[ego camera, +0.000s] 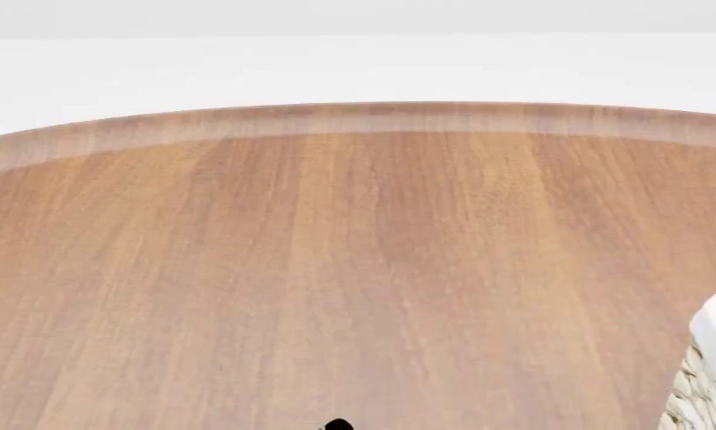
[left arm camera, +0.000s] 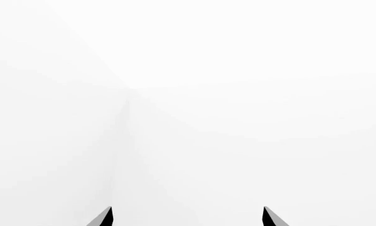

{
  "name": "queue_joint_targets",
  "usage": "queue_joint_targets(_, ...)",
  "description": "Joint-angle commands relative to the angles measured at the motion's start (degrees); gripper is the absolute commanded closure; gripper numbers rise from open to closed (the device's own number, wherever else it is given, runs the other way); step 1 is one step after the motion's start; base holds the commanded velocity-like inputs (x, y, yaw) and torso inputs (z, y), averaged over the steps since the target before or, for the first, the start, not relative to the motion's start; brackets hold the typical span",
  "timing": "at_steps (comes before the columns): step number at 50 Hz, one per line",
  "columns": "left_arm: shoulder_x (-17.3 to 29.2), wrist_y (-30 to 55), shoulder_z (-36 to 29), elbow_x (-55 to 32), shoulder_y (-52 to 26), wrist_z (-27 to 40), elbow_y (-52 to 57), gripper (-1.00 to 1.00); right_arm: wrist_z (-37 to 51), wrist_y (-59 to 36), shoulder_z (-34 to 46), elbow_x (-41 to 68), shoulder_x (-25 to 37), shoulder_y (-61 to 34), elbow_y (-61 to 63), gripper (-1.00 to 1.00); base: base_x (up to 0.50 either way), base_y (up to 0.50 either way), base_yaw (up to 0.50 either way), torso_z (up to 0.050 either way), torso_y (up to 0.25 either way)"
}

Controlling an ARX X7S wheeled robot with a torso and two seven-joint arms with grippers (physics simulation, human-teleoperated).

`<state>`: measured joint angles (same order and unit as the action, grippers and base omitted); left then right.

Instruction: Pick the milk and place it in the basket.

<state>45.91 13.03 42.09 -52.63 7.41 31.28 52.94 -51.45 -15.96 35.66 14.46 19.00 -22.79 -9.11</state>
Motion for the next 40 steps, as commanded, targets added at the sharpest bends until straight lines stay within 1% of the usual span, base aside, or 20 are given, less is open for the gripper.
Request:
queue_joint_targets(1, -1.17, 0.14, 0.8, 1.44, 0.51, -1.48, 0.8, -1.0, -3.53, 3.06, 0.54, -1.19, -3.28, -1.56, -5.71, -1.0, 0.0, 0.0, 0.0, 0.0, 0.0)
queue_joint_targets(27, -0.93, 0.04, 1.24, 1.11, 0.82, -1.23, 0.9, -1.0, -8.09, 9.99, 3.59, -1.39, -8.6, -4.41, -23.27, -1.0, 0.0, 0.0, 0.0, 0.0, 0.0)
queue_joint_targets(28, -0.92, 0.05, 1.24, 1.13, 0.81, -1.19, 0.9, -1.0, -7.89, 10.27, 3.41, -1.32, -8.79, -4.57, -23.76, 1.0, 0.0, 0.0, 0.0, 0.0, 0.0)
queue_joint_targets(40, -0.92, -0.05, 1.07, 1.26, 0.86, -1.2, 0.82, -1.0, -6.93, 10.25, 3.34, -1.02, -7.74, -3.81, -20.99, 1.0, 0.0, 0.0, 0.0, 0.0, 0.0)
